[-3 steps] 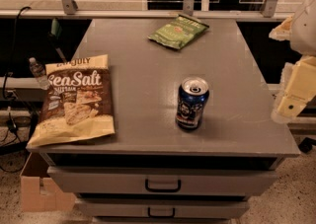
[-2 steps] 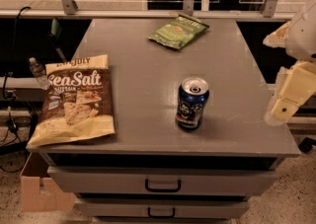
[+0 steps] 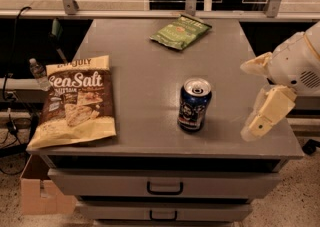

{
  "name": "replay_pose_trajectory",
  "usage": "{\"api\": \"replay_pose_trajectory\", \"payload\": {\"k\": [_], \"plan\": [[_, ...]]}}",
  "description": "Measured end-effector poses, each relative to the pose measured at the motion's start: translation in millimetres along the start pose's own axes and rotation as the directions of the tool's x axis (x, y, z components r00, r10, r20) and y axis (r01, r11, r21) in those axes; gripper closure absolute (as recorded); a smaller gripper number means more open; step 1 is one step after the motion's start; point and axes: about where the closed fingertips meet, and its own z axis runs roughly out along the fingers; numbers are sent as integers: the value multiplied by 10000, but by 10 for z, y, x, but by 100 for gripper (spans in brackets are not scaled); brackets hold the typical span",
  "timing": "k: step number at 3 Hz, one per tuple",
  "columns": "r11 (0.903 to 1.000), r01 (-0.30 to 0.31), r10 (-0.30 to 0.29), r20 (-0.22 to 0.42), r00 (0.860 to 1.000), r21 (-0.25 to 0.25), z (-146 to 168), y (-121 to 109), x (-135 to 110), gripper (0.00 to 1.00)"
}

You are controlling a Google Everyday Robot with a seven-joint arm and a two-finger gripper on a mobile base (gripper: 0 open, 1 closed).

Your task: Knock pepsi can over

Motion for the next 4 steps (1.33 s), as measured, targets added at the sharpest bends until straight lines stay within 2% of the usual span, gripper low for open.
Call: {"api": "replay_pose_trajectory", "payload": {"k": [1,2,3,4], "plan": [[9989,-237,281,1113,9934,-407,159,53,-10,0],[9953,-451,637,2298,9712,-856,319,98,-56,0],[9908,-403,843,3565,9305,-1291,479,103,-235,0],[9873,6,725,4532,8885,-1590,650,118,-518,0]]}}
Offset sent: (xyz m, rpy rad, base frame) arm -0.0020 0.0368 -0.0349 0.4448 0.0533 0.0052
